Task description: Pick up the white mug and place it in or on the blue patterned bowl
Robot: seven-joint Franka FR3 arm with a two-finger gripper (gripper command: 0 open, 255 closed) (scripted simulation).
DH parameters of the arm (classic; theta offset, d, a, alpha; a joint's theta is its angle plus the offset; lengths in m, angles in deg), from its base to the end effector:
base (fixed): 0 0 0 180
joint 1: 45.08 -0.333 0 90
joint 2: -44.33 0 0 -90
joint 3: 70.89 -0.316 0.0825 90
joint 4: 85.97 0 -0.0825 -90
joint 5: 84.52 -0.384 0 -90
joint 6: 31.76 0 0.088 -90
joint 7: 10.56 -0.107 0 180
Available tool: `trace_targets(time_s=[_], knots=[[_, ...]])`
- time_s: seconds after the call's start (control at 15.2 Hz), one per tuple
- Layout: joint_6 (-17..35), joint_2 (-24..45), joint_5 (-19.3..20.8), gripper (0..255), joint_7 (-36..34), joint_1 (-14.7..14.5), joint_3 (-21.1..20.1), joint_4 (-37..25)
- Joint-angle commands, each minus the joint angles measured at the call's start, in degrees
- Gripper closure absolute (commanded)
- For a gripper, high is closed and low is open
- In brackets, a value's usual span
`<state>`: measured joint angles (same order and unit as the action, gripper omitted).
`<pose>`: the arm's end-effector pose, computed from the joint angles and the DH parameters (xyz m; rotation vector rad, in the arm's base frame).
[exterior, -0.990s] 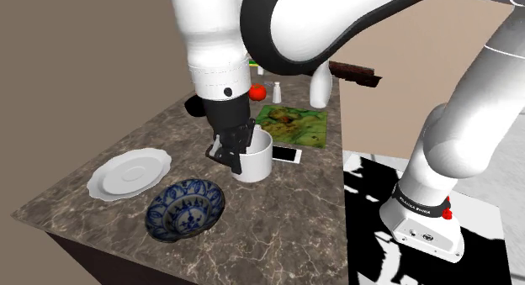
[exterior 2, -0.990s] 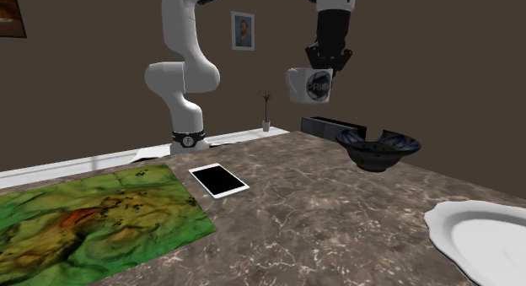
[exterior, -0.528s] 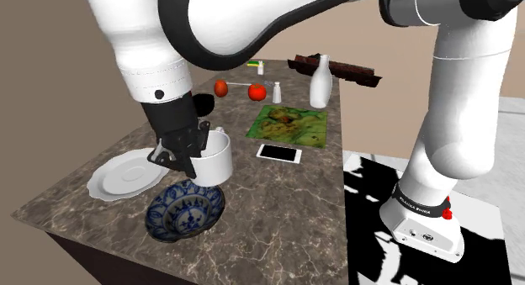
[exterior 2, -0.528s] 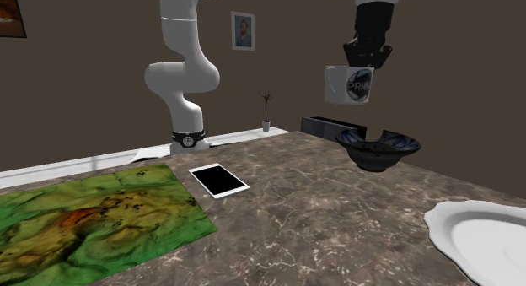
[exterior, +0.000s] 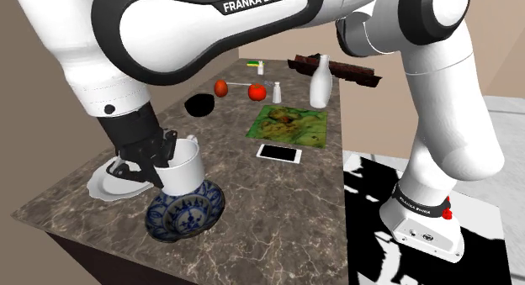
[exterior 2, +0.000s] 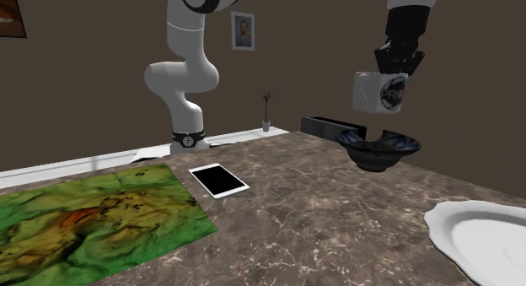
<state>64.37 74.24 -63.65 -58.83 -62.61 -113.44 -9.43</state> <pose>0.4514 0.5088 0.4823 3.0780 0.2996 -0.0252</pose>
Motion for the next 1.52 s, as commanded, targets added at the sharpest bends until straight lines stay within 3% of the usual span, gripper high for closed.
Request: trace_targets(time_s=[0.0,0.66,1.19,1.25,1.45], knots=[[1.47,0.06,0.11,255,-0.21,0.28,0.07,1.46],[8.45,1.18,1.18,255,-1.32,1.17,0.69,7.83],[8.71,1.25,1.25,255,-1.37,1.18,0.73,8.04],[8.71,1.25,1.24,0,-1.37,1.19,0.73,8.04],[8.71,1.24,1.24,0,-1.37,1.19,0.73,8.04]])
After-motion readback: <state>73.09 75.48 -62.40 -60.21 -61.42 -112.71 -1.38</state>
